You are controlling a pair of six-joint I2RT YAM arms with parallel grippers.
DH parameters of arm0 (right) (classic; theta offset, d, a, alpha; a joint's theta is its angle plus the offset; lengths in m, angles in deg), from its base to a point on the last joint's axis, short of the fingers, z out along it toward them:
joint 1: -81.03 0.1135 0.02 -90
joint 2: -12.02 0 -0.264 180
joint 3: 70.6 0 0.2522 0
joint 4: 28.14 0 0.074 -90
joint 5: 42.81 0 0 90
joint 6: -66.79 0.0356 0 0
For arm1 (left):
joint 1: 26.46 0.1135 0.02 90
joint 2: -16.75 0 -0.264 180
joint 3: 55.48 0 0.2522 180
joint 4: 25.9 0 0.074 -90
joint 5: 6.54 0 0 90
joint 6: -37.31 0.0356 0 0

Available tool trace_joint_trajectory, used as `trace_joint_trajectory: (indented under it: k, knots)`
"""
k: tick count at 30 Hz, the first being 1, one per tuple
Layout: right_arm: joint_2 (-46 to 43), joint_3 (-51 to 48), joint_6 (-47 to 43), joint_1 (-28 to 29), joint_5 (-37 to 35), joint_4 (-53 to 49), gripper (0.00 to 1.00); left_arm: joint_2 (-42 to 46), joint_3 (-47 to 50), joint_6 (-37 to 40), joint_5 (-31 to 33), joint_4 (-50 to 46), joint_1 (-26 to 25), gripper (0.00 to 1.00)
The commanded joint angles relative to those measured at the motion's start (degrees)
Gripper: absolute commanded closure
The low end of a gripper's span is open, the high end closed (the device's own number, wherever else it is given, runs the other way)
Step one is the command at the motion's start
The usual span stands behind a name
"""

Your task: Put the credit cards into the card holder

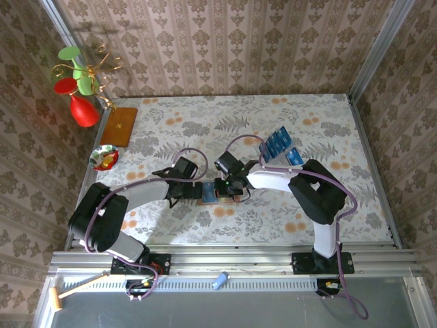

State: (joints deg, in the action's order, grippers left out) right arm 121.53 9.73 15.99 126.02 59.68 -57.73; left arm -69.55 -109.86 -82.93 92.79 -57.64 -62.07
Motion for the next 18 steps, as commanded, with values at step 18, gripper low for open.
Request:
trace_joint_trajectory:
  k: [18]
  knots:
    - [-12.98, -4.93, -1.34, -6.85, -2.14, -3.88, 0.76, 8.10, 0.07, 1.57, -3.90, -2.15, 2.64, 0.00]
